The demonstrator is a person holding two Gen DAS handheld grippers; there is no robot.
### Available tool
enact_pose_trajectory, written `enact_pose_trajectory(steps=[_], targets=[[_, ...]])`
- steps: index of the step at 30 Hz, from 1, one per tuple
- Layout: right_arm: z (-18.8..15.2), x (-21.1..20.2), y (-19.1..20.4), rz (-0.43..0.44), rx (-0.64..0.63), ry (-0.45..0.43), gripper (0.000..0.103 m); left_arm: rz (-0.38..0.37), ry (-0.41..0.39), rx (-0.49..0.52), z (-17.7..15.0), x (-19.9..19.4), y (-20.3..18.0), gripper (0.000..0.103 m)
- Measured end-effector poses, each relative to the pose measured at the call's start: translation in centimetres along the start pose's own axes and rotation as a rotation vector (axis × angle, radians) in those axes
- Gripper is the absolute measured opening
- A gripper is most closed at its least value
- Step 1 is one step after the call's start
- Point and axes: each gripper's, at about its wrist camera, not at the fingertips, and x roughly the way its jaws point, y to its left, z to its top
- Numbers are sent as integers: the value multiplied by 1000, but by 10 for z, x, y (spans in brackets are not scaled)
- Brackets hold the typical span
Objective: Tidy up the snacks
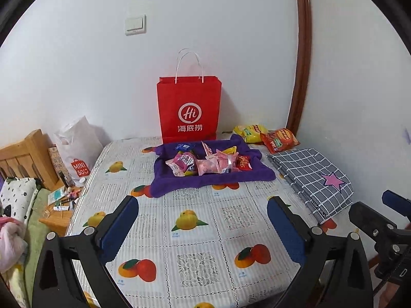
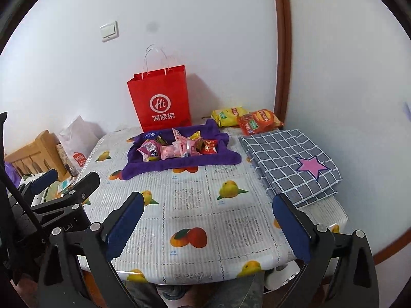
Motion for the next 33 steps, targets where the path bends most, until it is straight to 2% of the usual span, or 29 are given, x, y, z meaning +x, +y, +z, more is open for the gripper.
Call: enact_pose_trajectory(steps=[33], targets=[[-7,-4,-4,5,18,-4,99,-7,15,-4,-4,-7,-5,101]])
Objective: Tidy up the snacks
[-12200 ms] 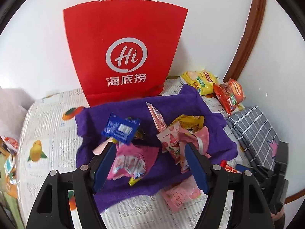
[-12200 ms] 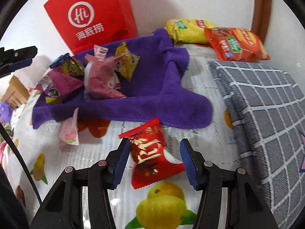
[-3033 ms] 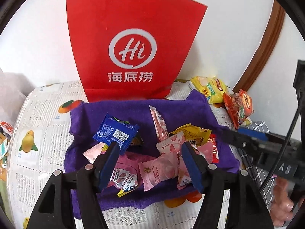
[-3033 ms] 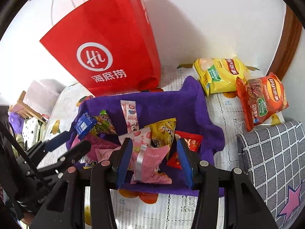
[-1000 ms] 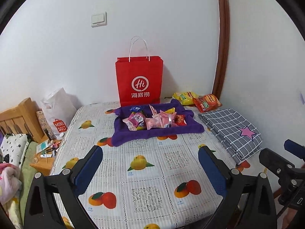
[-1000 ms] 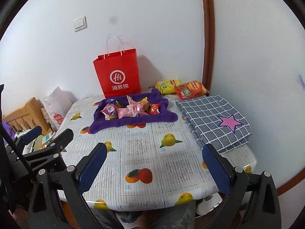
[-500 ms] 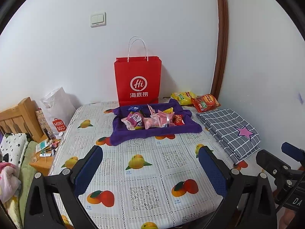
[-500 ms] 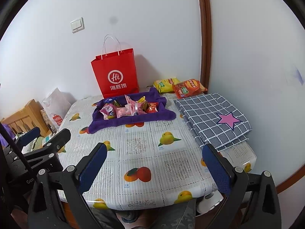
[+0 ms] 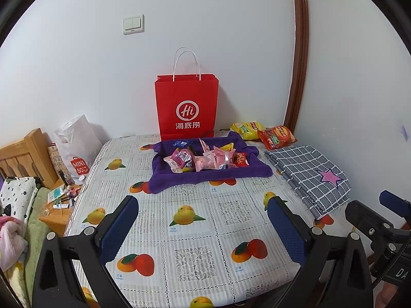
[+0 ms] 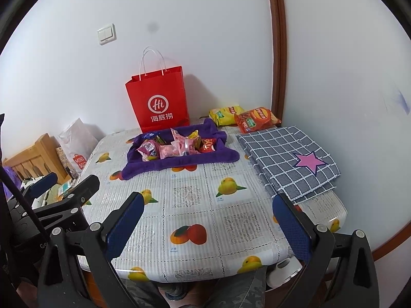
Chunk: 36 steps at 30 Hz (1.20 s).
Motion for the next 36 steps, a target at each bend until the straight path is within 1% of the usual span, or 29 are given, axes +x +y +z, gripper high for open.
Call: enact_pose_trajectory(steps=[9,36], targets=[[0,2,3,-1,-5,6,99,-4,12,-1,-3,2,0,101],[-2,0,4,16,-2,2,99,-4,13,-13,-7,2,2,101]])
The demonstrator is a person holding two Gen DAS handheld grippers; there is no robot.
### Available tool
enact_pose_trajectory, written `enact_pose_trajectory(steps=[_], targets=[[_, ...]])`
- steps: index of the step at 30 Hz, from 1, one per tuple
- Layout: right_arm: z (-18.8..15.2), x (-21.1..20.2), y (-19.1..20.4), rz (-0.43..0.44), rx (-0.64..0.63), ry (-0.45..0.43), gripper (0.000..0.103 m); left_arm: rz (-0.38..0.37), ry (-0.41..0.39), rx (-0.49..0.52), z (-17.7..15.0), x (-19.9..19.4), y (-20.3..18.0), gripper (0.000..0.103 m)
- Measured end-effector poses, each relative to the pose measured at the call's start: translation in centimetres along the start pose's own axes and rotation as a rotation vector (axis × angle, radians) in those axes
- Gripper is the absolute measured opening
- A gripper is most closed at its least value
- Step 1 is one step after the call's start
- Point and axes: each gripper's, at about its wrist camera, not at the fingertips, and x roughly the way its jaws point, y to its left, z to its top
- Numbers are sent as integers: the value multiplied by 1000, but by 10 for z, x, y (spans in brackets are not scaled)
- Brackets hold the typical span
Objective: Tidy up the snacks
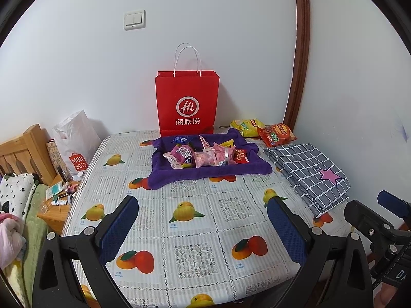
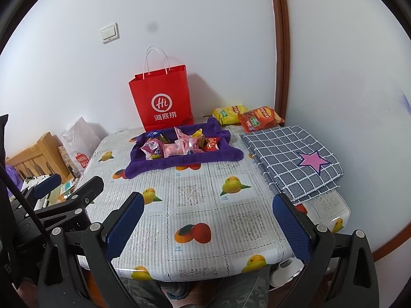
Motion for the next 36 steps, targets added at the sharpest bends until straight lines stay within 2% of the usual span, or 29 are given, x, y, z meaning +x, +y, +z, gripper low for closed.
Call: enact_pose_trajectory(steps=[26,36], targets=[[-1,-3,1,14,-4,-14,99,-2,-2,-7,3,-2,0,101],[-3,6,5,22,-5,-15,99,-5,-5,8,4,16,4,101]])
